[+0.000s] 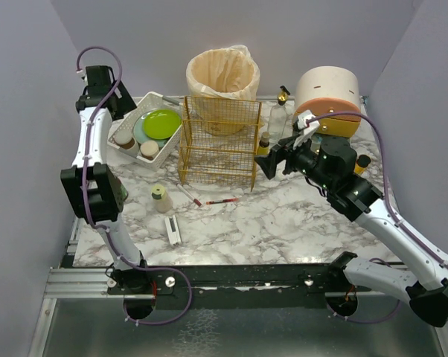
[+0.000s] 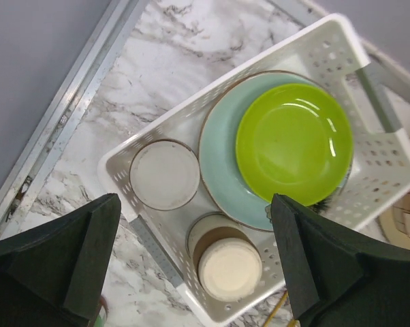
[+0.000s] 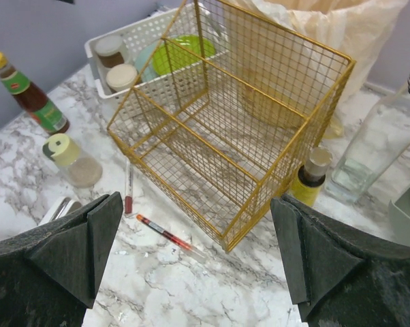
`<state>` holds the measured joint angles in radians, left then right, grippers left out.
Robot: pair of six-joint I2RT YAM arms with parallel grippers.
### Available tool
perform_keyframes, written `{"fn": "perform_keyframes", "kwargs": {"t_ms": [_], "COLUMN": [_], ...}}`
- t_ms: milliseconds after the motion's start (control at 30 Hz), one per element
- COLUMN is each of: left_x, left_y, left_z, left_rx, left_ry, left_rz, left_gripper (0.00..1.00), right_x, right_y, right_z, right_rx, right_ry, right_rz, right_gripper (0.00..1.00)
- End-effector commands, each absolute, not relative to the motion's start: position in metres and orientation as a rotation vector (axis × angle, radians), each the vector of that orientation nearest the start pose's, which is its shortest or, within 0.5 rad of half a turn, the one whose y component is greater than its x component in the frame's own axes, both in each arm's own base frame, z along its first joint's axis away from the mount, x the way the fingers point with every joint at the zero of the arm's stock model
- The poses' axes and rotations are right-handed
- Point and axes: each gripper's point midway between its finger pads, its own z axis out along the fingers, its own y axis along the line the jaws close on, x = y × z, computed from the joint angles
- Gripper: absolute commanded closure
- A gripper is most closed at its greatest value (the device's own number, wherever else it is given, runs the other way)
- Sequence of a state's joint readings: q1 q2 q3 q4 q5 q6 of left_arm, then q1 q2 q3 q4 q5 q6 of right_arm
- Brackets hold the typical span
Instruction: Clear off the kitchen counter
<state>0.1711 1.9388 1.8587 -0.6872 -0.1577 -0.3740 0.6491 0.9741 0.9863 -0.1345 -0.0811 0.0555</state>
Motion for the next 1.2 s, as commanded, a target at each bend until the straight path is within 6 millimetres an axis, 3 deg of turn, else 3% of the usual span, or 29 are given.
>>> {"fn": "perform_keyframes", "kwargs": {"t_ms": [0,133,400,567,933,1167], "left_x": [0.486,0.451,0.375,0.343,0.312,0.298], "left_y": [0.091,0.095,0.098,0.101,0.090,0.088], "left_z": [0.273,0.299,0.325,0.343,0.328,0.302], "left_rx": [-0.660,-0.699,-0.743,-0.773,-0.745,-0.796], "left_ry": [2.101,2.037,1.980,1.908,1.975,2.033], "left_rz": [0.008,0.049,0.145,0.185,0.171,0.182], "left_gripper": [0.01,0.01,0.01,0.01,0.01,0.01], "right_x": [0.295,0.301,0.308,0.311,0.324,0.319], "right_y": [0.221,0.224,0.228,0.229,0.220,0.239], "right_z": [0.315,0.301,0.284,0.277,0.267,0.259], "right_rx": [-0.434,-0.411,-0.402,-0.401,-0.331,-0.437], "right_ry": [1.764,1.826,1.872,1.888,1.967,2.002], "right_rz": [0.511,0.497,0.487,0.480,0.382,0.456], "right_gripper": [0.00,0.00,0.00,0.00,0.00,0.00]}}
